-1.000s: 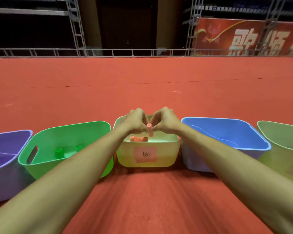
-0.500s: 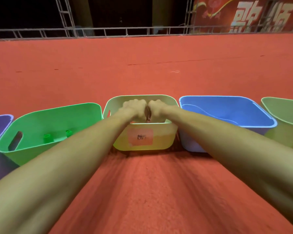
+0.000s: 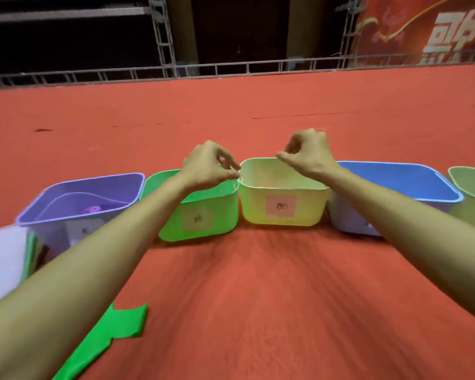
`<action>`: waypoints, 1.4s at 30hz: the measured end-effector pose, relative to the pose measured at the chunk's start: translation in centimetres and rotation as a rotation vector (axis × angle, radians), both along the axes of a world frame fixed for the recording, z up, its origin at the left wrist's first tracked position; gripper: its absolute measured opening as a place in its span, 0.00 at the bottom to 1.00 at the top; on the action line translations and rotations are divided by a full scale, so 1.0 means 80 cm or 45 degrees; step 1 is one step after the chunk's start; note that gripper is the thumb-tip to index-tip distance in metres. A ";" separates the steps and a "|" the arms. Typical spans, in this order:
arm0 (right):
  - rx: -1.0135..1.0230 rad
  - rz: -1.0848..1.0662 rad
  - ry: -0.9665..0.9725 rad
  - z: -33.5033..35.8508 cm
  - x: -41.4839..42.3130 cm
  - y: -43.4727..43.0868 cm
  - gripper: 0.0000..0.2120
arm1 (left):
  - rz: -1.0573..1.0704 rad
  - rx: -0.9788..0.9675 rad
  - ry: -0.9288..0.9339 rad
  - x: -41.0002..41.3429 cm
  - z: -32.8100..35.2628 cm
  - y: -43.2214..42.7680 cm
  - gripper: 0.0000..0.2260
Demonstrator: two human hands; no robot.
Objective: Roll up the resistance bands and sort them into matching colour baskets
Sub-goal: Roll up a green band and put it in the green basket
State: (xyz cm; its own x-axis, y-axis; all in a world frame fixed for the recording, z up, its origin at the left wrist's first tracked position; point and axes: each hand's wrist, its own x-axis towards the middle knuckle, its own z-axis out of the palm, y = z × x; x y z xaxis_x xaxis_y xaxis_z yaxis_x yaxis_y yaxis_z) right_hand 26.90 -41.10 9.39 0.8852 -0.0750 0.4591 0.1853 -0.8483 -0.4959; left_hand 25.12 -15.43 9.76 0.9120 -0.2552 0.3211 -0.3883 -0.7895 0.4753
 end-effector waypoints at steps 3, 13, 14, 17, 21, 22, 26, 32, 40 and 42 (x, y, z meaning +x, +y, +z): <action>0.180 0.166 -0.160 -0.002 -0.071 0.072 0.10 | 0.018 -0.093 0.016 -0.068 -0.011 0.085 0.04; -0.096 0.516 0.674 -0.150 -0.233 0.314 0.24 | 0.365 0.042 0.371 -0.259 -0.123 0.311 0.08; -0.099 0.457 0.728 -0.167 -0.239 0.328 0.27 | 0.382 0.042 0.394 -0.270 -0.137 0.326 0.08; -0.025 0.335 0.786 -0.197 -0.258 0.353 0.25 | 0.457 -0.037 0.458 -0.295 -0.173 0.347 0.10; 0.148 0.412 0.612 -0.186 -0.254 0.354 0.04 | 0.498 -0.323 0.324 -0.301 -0.178 0.328 0.05; 0.150 0.502 0.527 -0.173 -0.247 0.348 0.03 | 0.460 -0.449 0.280 -0.298 -0.167 0.318 0.07; 0.197 0.841 0.217 -0.079 -0.245 0.309 0.05 | 0.070 -0.662 0.346 -0.291 -0.105 0.263 0.29; 0.496 0.948 0.082 0.024 -0.248 0.225 0.04 | -0.252 -0.721 0.513 -0.271 -0.098 0.183 0.10; 0.827 0.701 -0.009 0.051 -0.235 0.101 0.04 | -0.363 -1.066 0.895 -0.322 -0.168 0.043 0.10; 0.931 0.601 0.017 0.039 -0.224 0.077 0.05 | -0.379 -1.112 0.959 -0.347 -0.183 0.013 0.12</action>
